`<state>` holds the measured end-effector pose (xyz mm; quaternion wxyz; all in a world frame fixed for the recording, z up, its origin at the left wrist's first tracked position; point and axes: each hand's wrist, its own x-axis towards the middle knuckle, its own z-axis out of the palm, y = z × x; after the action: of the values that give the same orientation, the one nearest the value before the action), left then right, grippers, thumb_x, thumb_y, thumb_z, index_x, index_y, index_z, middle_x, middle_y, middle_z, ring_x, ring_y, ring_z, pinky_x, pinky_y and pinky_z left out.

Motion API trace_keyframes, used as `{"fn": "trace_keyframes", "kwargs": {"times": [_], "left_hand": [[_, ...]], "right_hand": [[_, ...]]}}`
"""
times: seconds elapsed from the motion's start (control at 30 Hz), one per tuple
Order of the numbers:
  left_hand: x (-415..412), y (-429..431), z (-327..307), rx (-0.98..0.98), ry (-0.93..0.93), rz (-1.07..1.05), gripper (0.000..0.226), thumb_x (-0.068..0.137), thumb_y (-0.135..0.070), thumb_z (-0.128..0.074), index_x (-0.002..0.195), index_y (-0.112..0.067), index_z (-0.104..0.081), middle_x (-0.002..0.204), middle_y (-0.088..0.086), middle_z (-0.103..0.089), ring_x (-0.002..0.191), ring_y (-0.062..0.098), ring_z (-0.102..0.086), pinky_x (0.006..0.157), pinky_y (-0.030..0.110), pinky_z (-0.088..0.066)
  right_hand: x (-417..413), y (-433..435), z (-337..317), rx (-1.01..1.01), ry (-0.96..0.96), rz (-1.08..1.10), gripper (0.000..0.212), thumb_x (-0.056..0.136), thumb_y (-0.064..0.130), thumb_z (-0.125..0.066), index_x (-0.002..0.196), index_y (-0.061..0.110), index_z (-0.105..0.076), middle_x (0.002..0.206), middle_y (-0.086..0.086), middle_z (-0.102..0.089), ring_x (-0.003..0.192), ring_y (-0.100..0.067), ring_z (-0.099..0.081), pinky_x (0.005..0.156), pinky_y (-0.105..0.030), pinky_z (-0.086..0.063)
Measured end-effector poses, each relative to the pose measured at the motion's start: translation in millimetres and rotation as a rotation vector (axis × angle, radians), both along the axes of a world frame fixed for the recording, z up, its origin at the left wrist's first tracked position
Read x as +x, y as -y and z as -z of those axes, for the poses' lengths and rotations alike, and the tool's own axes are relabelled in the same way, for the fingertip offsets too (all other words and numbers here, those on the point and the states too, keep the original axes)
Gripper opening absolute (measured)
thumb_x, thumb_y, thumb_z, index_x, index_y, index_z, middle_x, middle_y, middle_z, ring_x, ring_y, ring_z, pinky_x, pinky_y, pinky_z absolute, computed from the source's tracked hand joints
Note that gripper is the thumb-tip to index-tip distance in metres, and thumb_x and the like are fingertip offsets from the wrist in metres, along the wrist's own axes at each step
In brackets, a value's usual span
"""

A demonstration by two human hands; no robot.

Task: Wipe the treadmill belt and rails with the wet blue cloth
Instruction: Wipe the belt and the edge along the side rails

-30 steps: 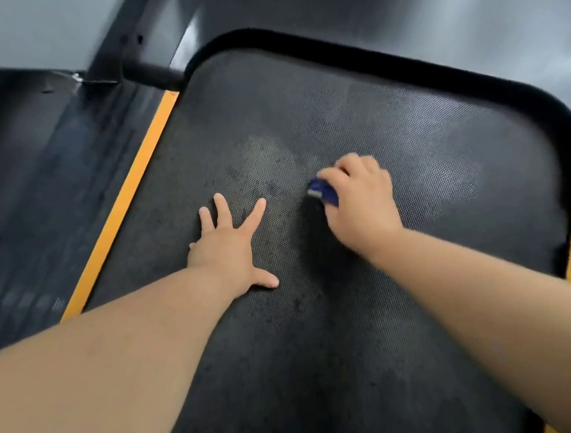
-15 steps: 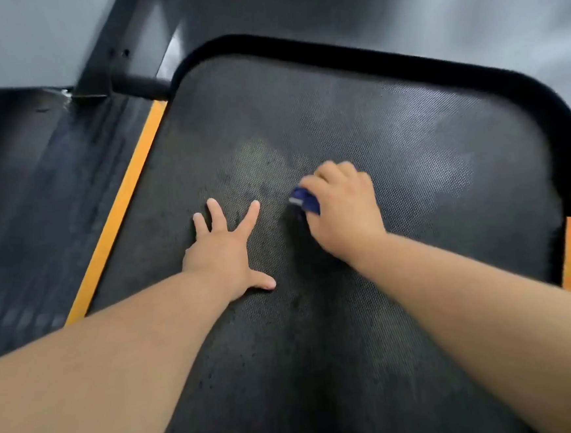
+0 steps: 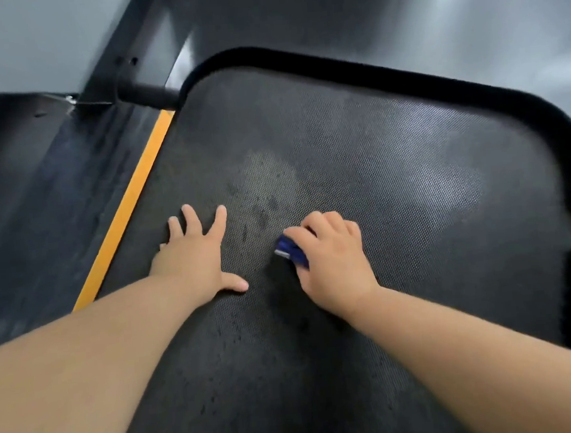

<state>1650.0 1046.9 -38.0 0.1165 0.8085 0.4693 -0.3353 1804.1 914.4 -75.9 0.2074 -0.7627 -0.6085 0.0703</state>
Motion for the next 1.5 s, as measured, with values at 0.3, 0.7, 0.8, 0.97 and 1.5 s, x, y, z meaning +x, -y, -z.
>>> {"fn": "trace_keyframes", "kwargs": {"times": [0.3, 0.7, 0.8, 0.97, 1.5], "left_hand": [[0.7, -1.6, 1.0, -0.037, 0.001, 0.007, 0.128, 0.066, -0.071, -0.067, 0.145, -0.031, 0.025, 0.153, 0.019, 0.024, 0.143, 0.04, 0.011, 0.109, 0.055, -0.028], [-0.7, -1.3, 4.2, -0.069, 0.028, -0.002, 0.124, 0.07, -0.065, -0.067, 0.145, -0.029, 0.025, 0.151, 0.022, 0.028, 0.141, 0.044, 0.015, 0.11, 0.058, -0.021], [-0.3, -1.1, 3.9, -0.072, 0.025, -0.01, 0.124, 0.07, -0.065, -0.067, 0.145, -0.029, 0.026, 0.15, 0.022, 0.029, 0.141, 0.044, 0.016, 0.11, 0.058, -0.021], [-0.2, -1.9, 3.9, -0.07, 0.047, -0.01, 0.124, 0.071, -0.066, -0.066, 0.145, -0.029, 0.026, 0.15, 0.023, 0.029, 0.14, 0.045, 0.017, 0.11, 0.057, -0.021], [-0.4, -0.4, 1.2, -0.078, 0.106, -0.046, 0.124, 0.07, -0.061, -0.071, 0.147, -0.031, 0.021, 0.151, 0.02, 0.029, 0.141, 0.043, 0.018, 0.111, 0.058, -0.018]], "right_hand": [[60.5, -105.3, -9.9, -0.063, 0.099, 0.335, 0.03, 0.088, 0.031, -0.055, 0.111, 0.012, -0.05, 0.113, -0.008, -0.05, 0.104, -0.029, -0.045, 0.085, -0.04, -0.033], [57.9, -116.6, -8.7, -0.073, 0.066, 0.259, 0.028, 0.085, 0.025, -0.058, 0.11, 0.014, -0.057, 0.115, -0.011, -0.044, 0.105, -0.031, -0.041, 0.087, -0.037, -0.031], [34.8, -88.0, -12.0, -0.062, 0.029, 0.167, 0.033, 0.08, 0.025, -0.064, 0.11, 0.012, -0.06, 0.114, -0.01, -0.048, 0.104, -0.031, -0.045, 0.087, -0.04, -0.035], [23.4, -49.0, 0.4, -0.007, 0.08, -0.113, 0.039, 0.07, 0.019, -0.073, 0.107, 0.011, -0.064, 0.104, -0.009, -0.059, 0.095, -0.033, -0.055, 0.079, -0.043, -0.044], [37.2, -124.0, -33.6, -0.255, 0.144, -0.193, 0.031, 0.091, 0.016, -0.052, 0.12, 0.021, -0.061, 0.117, -0.004, -0.052, 0.109, -0.029, -0.046, 0.088, -0.04, -0.043]]}}
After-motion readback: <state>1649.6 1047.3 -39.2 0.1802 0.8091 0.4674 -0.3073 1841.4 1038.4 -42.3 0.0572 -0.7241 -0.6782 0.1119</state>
